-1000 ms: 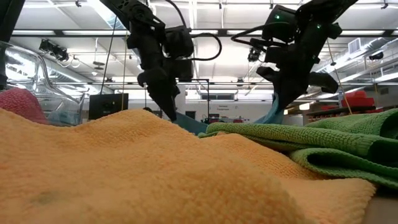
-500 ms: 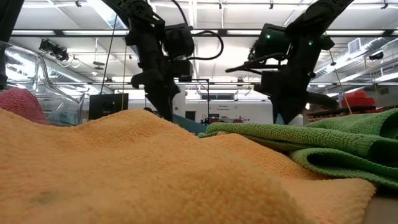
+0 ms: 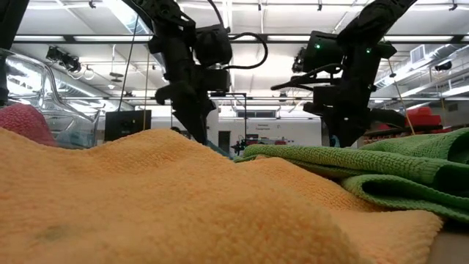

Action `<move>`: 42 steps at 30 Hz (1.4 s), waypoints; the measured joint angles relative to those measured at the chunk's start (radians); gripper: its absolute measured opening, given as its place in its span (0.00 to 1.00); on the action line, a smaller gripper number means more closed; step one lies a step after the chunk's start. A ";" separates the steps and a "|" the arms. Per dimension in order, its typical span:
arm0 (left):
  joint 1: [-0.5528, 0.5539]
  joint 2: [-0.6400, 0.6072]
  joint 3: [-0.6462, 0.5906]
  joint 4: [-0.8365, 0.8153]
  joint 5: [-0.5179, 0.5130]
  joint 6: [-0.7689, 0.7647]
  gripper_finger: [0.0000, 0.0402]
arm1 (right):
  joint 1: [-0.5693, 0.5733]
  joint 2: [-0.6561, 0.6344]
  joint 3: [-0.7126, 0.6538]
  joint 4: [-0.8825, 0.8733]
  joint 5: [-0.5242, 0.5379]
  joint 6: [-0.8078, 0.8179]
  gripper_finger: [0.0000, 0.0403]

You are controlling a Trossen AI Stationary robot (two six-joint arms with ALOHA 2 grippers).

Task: Fold microfiber towels
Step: Fold the blue microfiber cloth

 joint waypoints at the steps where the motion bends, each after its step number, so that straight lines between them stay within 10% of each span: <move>1: -0.001 0.003 0.000 0.008 0.000 -0.001 0.09 | 0.000 0.000 0.000 -0.012 0.004 0.002 0.14; 12: 0.034 -0.061 0.001 -0.025 -0.065 0.129 0.34 | 0.009 -0.003 0.064 -0.230 0.067 0.114 0.37; 33: 0.101 0.176 0.001 0.213 -0.570 0.570 0.43 | -0.007 -0.081 0.164 -0.296 0.114 0.197 0.30; 42: 0.084 0.212 0.001 0.290 -0.632 0.598 0.43 | -0.007 -0.089 0.163 -0.294 0.114 0.217 0.26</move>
